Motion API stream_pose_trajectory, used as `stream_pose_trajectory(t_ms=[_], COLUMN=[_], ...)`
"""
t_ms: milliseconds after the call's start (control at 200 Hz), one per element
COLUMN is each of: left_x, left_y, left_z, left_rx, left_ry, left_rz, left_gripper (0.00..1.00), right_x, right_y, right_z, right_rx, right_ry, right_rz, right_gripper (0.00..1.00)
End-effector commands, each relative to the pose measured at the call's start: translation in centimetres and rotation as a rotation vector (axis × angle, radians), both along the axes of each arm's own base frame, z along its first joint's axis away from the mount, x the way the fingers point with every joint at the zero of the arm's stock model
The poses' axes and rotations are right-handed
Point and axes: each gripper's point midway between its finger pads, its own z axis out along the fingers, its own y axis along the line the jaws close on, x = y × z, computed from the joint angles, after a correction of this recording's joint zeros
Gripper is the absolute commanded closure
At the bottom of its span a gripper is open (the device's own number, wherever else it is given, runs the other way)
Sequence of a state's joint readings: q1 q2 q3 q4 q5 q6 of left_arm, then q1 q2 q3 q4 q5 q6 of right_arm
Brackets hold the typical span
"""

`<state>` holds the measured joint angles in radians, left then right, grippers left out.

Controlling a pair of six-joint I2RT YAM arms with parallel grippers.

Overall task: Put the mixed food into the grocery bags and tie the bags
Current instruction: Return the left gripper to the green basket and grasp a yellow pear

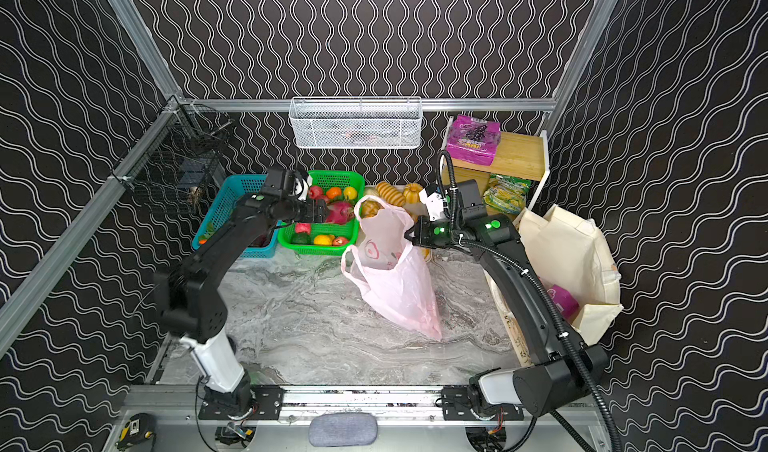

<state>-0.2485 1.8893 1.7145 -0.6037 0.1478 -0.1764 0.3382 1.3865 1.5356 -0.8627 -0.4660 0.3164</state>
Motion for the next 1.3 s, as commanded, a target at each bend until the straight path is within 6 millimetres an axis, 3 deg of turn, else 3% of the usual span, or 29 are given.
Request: stream_pose_trajectory(t_ms=[0, 110, 175, 330, 551, 611, 746, 836, 1056, 1226, 1291], left_x=[1.2, 3.1, 3.7, 2.4, -1.1, -1.1, -0.6, -0.6, -0.3, 0.4, 0.9], left_y=[0.3, 0.0, -0.2, -0.3, 0.4, 0.5, 0.3, 0.3, 0.6, 0.3, 0.1], left_z=[-4.5, -8.9, -10.5, -11.6, -13.9, -14.5, -15.0, -15.2, -15.0, -12.6, -11.0], left_rx=[0.116, 0.178, 0.19, 0.162, 0.163, 0.18, 0.188, 0.192, 0.22, 0.215, 0.201], left_ry=[0.077, 0.127, 0.153, 0.24, 0.378, 0.403, 0.412, 0.421, 0.427, 0.355, 0.307], left_rz=[-0.129, -0.213, -0.233, -0.24, -0.24, -0.241, -0.251, -0.268, -0.274, -0.272, -0.259], left_gripper=[0.17, 0.22, 0.25, 0.19, 0.1, 0.02, 0.02, 0.08, 0.35, 0.54, 0.57], right_x=[0.1, 0.2, 0.3, 0.4, 0.7, 0.6, 0.5, 0.4, 0.6, 0.7, 0.7], right_y=[0.1, 0.1, 0.1, 0.0, 0.1, 0.1, 0.1, 0.0, -0.1, -0.1, -0.1], right_z=[0.1, 0.0, -0.1, -0.4, -0.8, -0.7, -1.1, -1.1, -1.1, -1.0, -1.0], right_rx=[0.0, -0.005, -0.008, -0.014, -0.018, -0.018, -0.024, -0.024, -0.025, -0.024, -0.024], right_ry=[-0.005, -0.003, -0.002, 0.005, 0.013, 0.01, 0.019, 0.015, 0.009, 0.003, 0.001], right_rz=[0.008, 0.004, 0.007, 0.001, 0.004, 0.007, 0.009, 0.004, -0.002, -0.005, -0.007], right_gripper=[1.0, 1.0, 1.0, 1.0, 1.0, 1.0, 1.0, 1.0, 1.0, 1.0, 1.0])
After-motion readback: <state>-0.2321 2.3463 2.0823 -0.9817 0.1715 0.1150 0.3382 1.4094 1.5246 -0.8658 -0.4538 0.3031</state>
